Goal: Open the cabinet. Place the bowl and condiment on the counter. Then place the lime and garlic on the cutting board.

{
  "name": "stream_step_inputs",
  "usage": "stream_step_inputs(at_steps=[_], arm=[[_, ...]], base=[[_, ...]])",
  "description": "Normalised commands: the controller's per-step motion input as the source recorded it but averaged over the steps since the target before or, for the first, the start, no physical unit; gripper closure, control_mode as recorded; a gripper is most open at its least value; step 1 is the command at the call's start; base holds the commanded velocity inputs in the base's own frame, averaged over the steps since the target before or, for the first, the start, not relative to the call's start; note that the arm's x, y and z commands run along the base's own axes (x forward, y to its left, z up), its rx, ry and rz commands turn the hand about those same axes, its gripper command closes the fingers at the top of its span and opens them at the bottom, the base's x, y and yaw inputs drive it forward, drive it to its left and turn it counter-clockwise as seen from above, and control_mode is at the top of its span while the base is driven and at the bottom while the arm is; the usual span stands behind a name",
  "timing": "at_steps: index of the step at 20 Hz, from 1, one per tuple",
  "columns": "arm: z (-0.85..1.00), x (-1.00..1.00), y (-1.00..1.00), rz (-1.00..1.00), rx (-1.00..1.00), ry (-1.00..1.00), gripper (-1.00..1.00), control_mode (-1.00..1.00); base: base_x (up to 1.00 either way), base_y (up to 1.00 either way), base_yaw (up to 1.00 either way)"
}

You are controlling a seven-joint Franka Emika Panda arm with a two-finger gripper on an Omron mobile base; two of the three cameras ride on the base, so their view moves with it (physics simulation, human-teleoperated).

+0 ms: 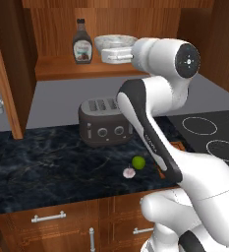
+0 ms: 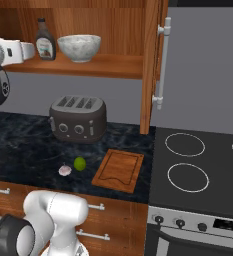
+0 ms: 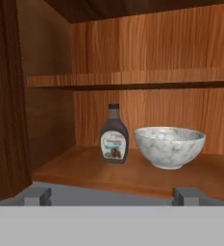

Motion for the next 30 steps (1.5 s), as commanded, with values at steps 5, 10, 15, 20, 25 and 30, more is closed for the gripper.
stream_step_inputs(at_steps=[5,10,15,20,25,30], arm=[[0.08,0.02,0.0,-0.08,-0.01,-0.11,-1.0,-1.0],[0.07,0.07,-0.02,-0.07,0.0,-0.06,-1.0,-1.0],[0.0,0.18,0.0,0.0,0.01,0.0,-1.0,-1.0],[0.0,0.16,0.0,0.0,0.0,0.0,-1.0,-1.0],[0.0,0.16,0.0,0.0,0.0,0.0,-1.0,-1.0],[0.0,0.34,0.0,0.0,0.0,0.0,-1.0,-1.0]], base=[[0.0,0.0,0.0],[0.0,0.0,0.0],[0.0,0.0,0.0],[0.0,0.0,0.0],[0.0,0.0,0.0],[0.0,0.0,0.0]])
